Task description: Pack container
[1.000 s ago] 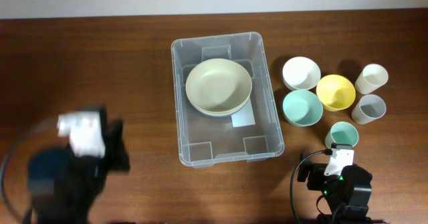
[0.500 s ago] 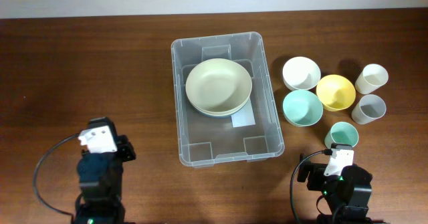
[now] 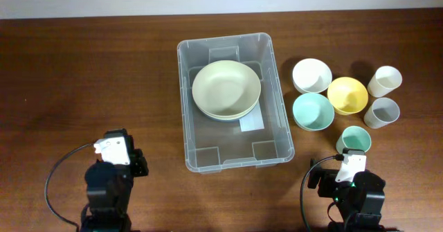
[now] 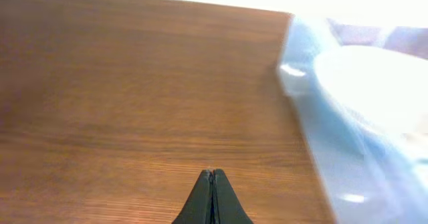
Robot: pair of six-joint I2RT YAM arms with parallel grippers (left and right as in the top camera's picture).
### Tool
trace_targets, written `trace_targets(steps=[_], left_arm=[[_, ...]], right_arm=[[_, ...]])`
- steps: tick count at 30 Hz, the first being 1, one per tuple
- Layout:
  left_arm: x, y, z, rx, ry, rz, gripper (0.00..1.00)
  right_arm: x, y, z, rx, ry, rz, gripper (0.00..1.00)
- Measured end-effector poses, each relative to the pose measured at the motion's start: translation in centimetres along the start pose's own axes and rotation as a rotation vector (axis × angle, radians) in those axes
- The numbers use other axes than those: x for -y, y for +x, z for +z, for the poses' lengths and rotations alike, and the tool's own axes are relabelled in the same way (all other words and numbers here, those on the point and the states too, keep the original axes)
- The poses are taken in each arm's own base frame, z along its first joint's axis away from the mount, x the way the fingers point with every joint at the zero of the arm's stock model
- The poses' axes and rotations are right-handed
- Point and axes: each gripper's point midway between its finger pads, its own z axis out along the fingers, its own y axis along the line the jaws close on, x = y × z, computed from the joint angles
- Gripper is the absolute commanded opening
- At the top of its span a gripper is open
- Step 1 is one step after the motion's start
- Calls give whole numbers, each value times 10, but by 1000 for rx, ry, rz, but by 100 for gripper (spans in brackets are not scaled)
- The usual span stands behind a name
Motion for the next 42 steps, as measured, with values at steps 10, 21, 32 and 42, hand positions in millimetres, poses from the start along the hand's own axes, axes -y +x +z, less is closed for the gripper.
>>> trace_targets(steps=[10, 21, 32, 42], left_arm=[[15, -9, -46, 125, 88, 4, 1], [-21, -16, -69, 122, -130, -17, 100], [-40, -1, -71, 66, -243, -20, 100], [-46, 56, -76, -171, -269, 3, 100]], right_arm=[[0, 0, 0, 1, 0, -3, 99], [0, 0, 0, 0, 0, -7, 99], [0, 0, 0, 0, 0, -7, 99], [0, 0, 0, 0, 0, -6, 99]])
